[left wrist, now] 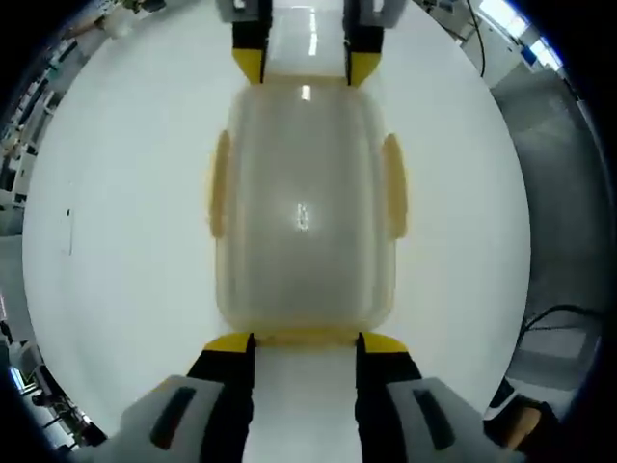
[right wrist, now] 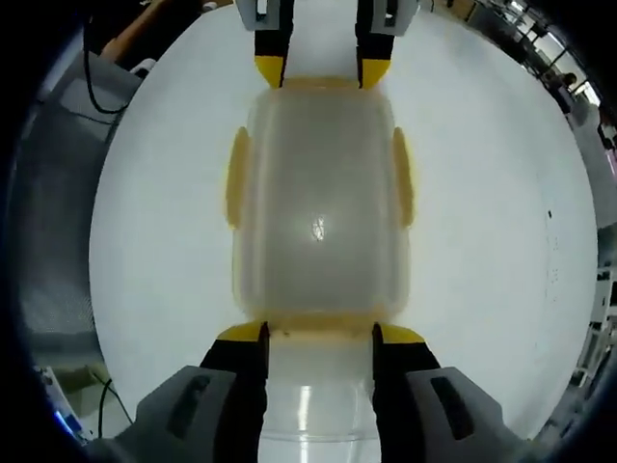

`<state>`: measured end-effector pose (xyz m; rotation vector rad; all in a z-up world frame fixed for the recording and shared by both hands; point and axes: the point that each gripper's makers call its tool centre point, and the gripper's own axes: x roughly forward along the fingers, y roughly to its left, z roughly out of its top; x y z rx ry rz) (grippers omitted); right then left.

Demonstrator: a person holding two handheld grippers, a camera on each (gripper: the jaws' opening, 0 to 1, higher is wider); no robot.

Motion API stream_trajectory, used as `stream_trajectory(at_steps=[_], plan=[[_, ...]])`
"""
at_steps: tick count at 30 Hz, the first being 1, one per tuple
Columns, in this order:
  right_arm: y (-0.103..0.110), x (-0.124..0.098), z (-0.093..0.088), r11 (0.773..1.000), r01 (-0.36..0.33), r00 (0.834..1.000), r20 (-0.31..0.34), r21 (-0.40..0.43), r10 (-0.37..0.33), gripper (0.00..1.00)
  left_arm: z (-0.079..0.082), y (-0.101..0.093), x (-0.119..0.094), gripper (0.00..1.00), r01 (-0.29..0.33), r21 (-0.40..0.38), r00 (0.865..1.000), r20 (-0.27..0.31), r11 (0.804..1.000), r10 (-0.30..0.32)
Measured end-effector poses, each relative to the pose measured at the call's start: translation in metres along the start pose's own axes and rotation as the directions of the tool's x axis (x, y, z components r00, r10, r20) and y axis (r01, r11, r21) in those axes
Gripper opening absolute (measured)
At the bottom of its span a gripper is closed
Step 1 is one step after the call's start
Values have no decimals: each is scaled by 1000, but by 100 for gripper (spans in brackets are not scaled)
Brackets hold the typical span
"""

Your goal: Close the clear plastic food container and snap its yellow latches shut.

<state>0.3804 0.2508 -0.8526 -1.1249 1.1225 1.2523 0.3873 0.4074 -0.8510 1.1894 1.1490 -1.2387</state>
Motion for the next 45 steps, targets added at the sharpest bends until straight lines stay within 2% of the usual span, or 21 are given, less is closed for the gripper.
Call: stream_trajectory(at_steps=[7,12,22,29,33,38,41,45], plan=[[1,-1,0,1000,-7,1000,-16,-12,6,38,-6,0,-3,35,-5,-23,995,99,1000,8],[1,-1,0,1000,-7,1000,-19,-8,7,38,-8,0,-4,35,-8,-26,992,128,1000,12],[0,-2,1,1000,-7,1000,4,17,7,39,-6,2,-3,35,-4,-20,998,67,1000,5],[1,-2,1,1000,-11,1000,9,20,11,38,-8,5,-4,35,5,-15,996,94,1000,-3],[0,-1,2,1000,-16,999,-32,14,17,38,-9,7,-4,35,8,-18,990,138,1000,-6],[-3,1,0,1000,-20,999,-47,10,20,38,-7,8,-3,35,6,-22,986,166,1000,-2],[-4,2,-1,1000,-18,999,-46,12,19,38,-6,8,-2,35,4,-25,987,160,1000,0],[-4,1,-1,1000,-15,999,-42,19,16,38,-5,10,-2,35,9,-8,992,125,1000,-8]])
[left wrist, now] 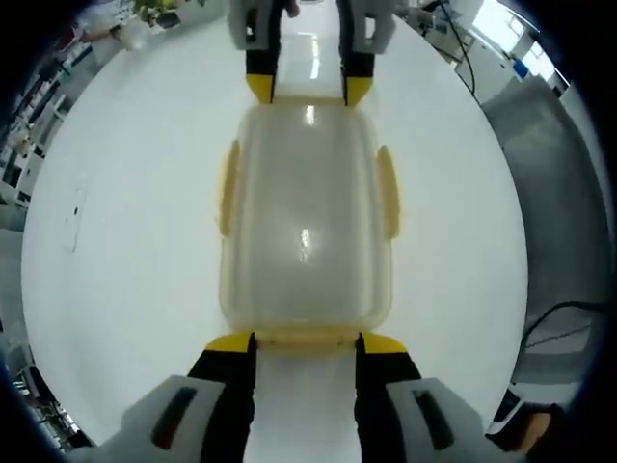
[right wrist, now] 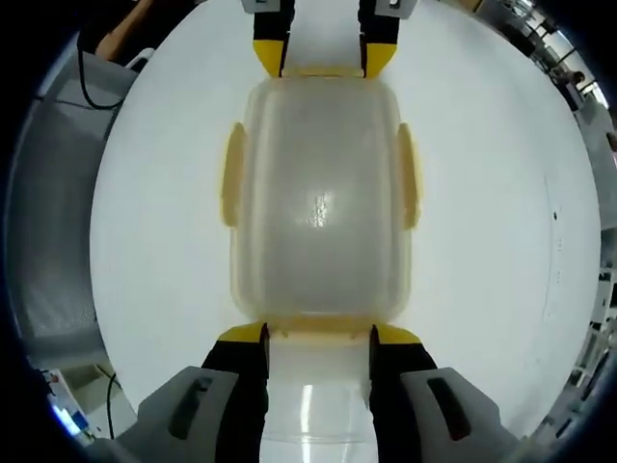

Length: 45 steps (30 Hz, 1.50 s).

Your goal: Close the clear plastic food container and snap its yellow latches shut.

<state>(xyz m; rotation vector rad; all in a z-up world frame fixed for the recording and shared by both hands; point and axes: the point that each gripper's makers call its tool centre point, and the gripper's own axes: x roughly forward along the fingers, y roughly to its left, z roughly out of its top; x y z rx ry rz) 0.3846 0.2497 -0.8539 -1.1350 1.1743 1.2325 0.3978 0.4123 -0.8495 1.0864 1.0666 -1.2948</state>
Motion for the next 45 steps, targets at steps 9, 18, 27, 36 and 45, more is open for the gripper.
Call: stream_trajectory(at_steps=[9,18,27,36,45], plan=[[-3,-2,-1,999,12,995,100,34,-16,38,1,5,1,35,-3,11,999,-53,1000,3],[-4,-2,-1,1000,18,1000,12,4,-18,37,-2,5,-2,35,-16,-17,999,51,1000,17],[-1,-3,3,1000,14,996,87,21,-16,37,-4,10,-1,35,8,52,993,-115,999,-2],[-5,-29,18,999,37,986,164,3,-37,37,-11,7,-30,35,-37,20,994,-101,999,39],[2,-69,29,995,88,969,234,-44,-75,37,-10,-7,-69,35,-105,-13,986,-132,994,103]])
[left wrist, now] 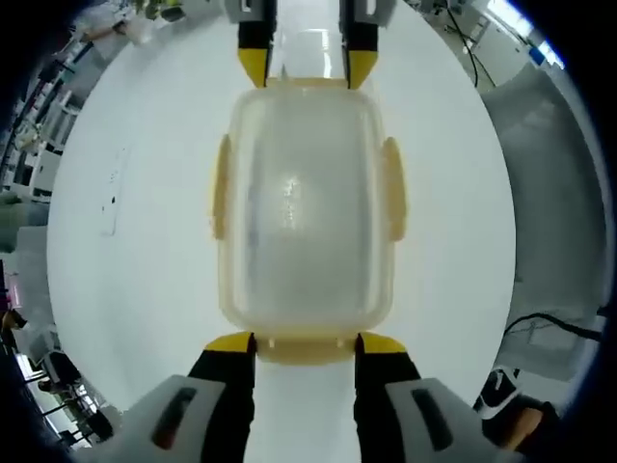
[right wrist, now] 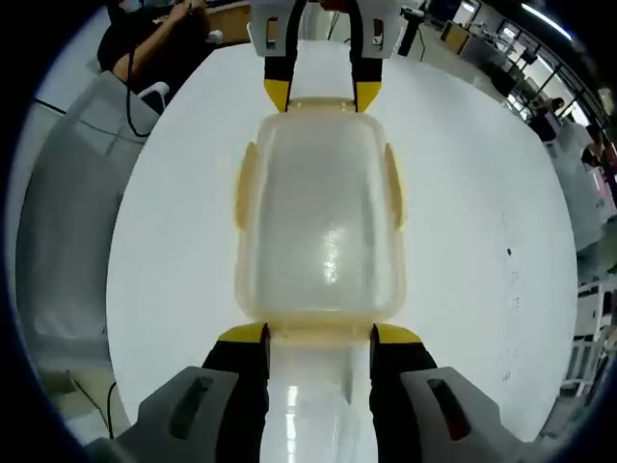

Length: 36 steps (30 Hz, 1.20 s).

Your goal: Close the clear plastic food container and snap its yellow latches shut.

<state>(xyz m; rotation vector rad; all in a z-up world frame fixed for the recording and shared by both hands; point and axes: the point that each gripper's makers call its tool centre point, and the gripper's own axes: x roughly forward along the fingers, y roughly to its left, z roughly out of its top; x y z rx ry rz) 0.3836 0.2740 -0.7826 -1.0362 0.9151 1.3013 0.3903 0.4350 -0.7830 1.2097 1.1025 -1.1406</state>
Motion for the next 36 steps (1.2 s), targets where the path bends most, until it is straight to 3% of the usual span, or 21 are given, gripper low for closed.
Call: stream_trajectory(at_steps=[9,17,23,36], plan=[[9,-27,-14,999,41,999,-3,-30,-41,37,22,-11,-30,35,-43,-21,999,17,999,43],[12,-54,-50,995,93,995,-43,-24,-94,38,67,-12,-47,34,-101,9,992,73,995,100],[15,-68,-83,994,109,992,-67,1,-109,38,103,-11,-44,34,-141,43,984,119,989,135],[23,-77,-138,994,112,987,-116,18,-109,38,158,-15,-28,34,-161,62,971,189,985,147]])
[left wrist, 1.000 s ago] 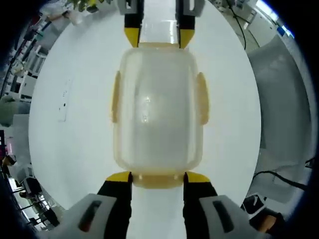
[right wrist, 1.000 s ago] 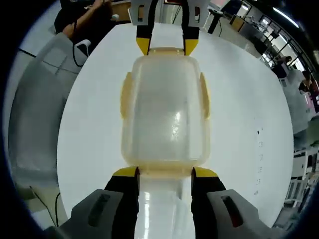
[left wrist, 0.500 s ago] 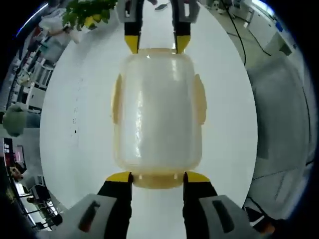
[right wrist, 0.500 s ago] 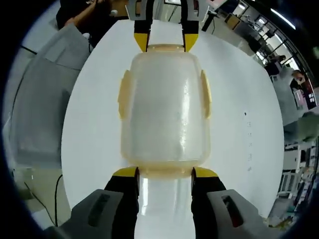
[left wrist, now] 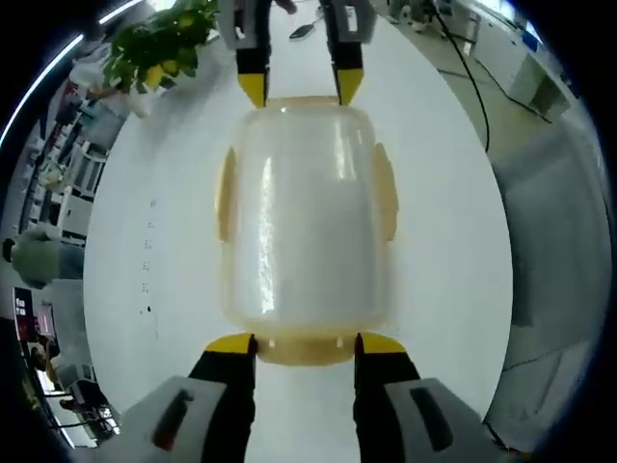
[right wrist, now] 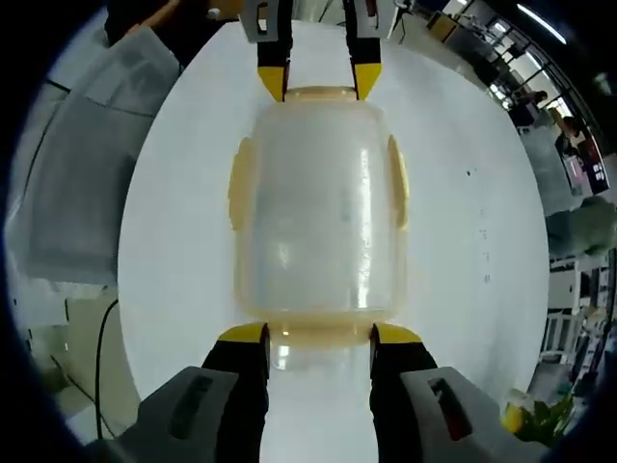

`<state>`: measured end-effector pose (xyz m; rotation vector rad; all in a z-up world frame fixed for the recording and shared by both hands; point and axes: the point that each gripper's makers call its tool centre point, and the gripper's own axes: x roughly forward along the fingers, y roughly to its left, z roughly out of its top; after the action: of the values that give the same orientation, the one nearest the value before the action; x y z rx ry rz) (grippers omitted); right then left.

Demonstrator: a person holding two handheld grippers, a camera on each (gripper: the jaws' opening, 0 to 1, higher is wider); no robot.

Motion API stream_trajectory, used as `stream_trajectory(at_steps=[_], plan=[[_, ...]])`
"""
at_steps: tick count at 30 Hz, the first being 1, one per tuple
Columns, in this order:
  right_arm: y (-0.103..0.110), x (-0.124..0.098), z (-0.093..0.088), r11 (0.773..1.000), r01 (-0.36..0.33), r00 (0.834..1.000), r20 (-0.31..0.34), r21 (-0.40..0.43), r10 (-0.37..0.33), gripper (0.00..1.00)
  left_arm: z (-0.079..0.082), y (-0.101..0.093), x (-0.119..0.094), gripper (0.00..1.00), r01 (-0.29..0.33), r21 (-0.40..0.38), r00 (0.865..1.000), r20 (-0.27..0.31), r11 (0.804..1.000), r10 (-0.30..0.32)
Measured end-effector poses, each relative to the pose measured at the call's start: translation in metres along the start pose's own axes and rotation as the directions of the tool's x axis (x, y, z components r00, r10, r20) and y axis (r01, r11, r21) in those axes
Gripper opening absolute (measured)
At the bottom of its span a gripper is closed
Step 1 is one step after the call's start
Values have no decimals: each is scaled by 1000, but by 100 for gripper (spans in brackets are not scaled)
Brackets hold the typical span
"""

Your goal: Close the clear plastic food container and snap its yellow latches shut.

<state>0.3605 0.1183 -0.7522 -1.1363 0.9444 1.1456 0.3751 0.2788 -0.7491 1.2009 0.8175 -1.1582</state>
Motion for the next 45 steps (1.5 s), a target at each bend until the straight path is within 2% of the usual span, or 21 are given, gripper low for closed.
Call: stream_trajectory(at_steps=[5,9,16,21,30,38,42,45], plan=[[3,1,-19,1000,1,1000,-5,8,-1,38,17,-3,11,34,-8,13,1000,19,1000,7],[6,-1,-25,1000,2,1000,-4,12,-2,38,24,-5,11,34,-17,24,999,28,1000,16],[10,-7,-8,1000,-13,999,48,-16,14,38,9,-12,4,34,25,-1,1000,-2,1000,-25],[3,-11,2,999,-7,998,62,-42,10,38,4,-13,-4,34,20,-25,1000,-6,999,-20],[-1,-24,-6,998,3,998,61,-57,1,38,17,-11,-6,34,16,-46,1000,1,999,-16],[2,-32,-37,999,0,999,39,-39,1,38,46,-10,9,34,47,-40,998,31,998,-45],[2,-31,-58,1000,-2,1000,5,-30,3,38,66,-10,20,34,53,-36,997,56,998,-51],[2,-27,-71,1000,-23,1000,-2,-17,23,38,74,-11,28,34,72,-32,996,64,997,-69]])
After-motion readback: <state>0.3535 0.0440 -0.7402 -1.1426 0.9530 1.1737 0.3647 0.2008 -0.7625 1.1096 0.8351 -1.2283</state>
